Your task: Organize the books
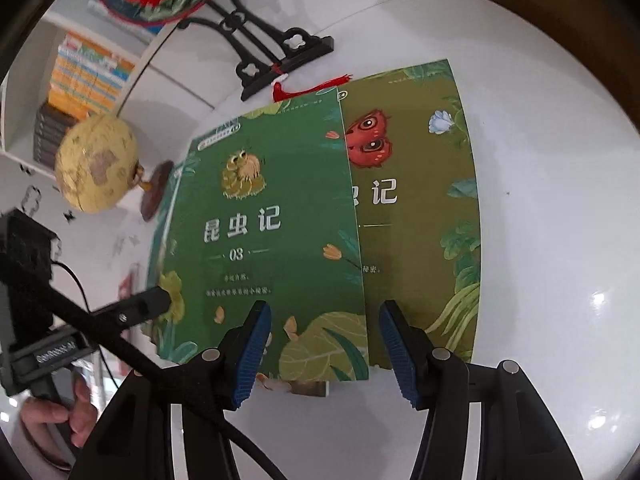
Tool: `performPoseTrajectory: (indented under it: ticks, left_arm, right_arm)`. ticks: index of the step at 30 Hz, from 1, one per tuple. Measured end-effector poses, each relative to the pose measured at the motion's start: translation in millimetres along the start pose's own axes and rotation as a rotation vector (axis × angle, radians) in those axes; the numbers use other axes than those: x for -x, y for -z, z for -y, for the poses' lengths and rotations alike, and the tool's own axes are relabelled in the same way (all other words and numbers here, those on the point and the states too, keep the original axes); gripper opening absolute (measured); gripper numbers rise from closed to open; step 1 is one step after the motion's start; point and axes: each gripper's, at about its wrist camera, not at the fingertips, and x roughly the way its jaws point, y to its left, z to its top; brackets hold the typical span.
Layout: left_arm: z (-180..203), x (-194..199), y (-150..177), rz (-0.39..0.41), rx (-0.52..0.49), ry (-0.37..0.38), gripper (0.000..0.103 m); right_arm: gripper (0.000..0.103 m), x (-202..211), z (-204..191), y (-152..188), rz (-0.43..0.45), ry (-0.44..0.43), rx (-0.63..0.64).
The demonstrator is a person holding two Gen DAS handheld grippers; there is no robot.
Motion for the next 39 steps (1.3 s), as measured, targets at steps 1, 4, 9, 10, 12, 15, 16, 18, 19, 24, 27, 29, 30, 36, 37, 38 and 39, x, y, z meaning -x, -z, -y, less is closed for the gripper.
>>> performPoseTrajectory:
  ticks: [1, 4, 9, 10, 12, 15, 16, 18, 19, 24, 27, 29, 30, 36, 37, 38, 39]
  left_arm:
    - [-1, -1, 0, 0.002, 0.009, 0.011, 0.039]
    - [-2, -2, 0, 0.011, 0.020, 0.043, 0.044]
    - [1, -5, -1, 0.031, -0.002, 0.117, 0.066]
    - [2, -6, -2, 0.032, -0.001, 0.136, 0.074]
    - [8, -7, -2, 0.029, -0.008, 0.131, 0.078]
    - [16, -9, -3, 0.024, -0.043, 0.092, 0.079]
    - [17, -8, -2, 0.029, -0.054, 0.083, 0.076]
    - [15, -2, 1, 0.063, -0.056, 0.060, 0.064]
    - [12, 2, 2, 0.082, -0.042, 0.068, 0.057]
    - [10, 21, -3, 0.135, -0.017, 0.151, 0.032]
    - [20, 18, -5, 0.145, -0.071, 0.113, 0.031]
    - [22, 10, -4, 0.106, -0.067, 0.135, 0.022]
    - [23, 7, -4, 0.095, -0.067, 0.131, 0.022]
    - [19, -5, -2, 0.086, -0.063, 0.055, 0.012]
    - [20, -5, -2, 0.089, -0.074, 0.041, 0.010]
    - [21, -6, -2, 0.085, -0.078, 0.031, 0.010]
    - [21, -7, -3, 0.084, -0.073, 0.026, 0.010]
  right_arm:
    - [0.063, 0, 2, 0, 0.004, -0.029, -0.017]
    - [0.085, -2, 11, -2, 0.021, -0.151, -0.098]
    - [0.103, -8, -6, -5, 0.013, -0.160, -0.039]
    - [0.103, -10, -11, -5, 0.017, -0.147, -0.017]
    - [0.103, -13, -22, -4, 0.015, -0.091, 0.025]
    - [0.103, -17, -24, -5, 0.003, -0.060, 0.037]
    - [0.098, -17, -22, -5, 0.001, -0.062, 0.030]
    - [0.080, -12, -14, -7, 0.007, -0.047, -0.015]
    - [0.067, -9, -10, -6, 0.010, -0.041, -0.032]
    - [0.040, 22, 10, 4, 0.122, -0.267, -0.102]
    - [0.036, 25, -8, 4, 0.112, -0.262, -0.020]
    - [0.027, 17, -19, 1, 0.090, -0.252, 0.011]
    - [0.027, 12, -23, 0, 0.082, -0.226, 0.011]
    - [0.026, 11, -20, -4, 0.061, -0.041, -0.007]
    - [0.028, 13, -18, -4, 0.059, -0.039, -0.016]
    - [0.031, 15, -12, -4, 0.048, -0.016, -0.035]
    - [0.032, 13, -4, -4, 0.020, 0.010, -0.061]
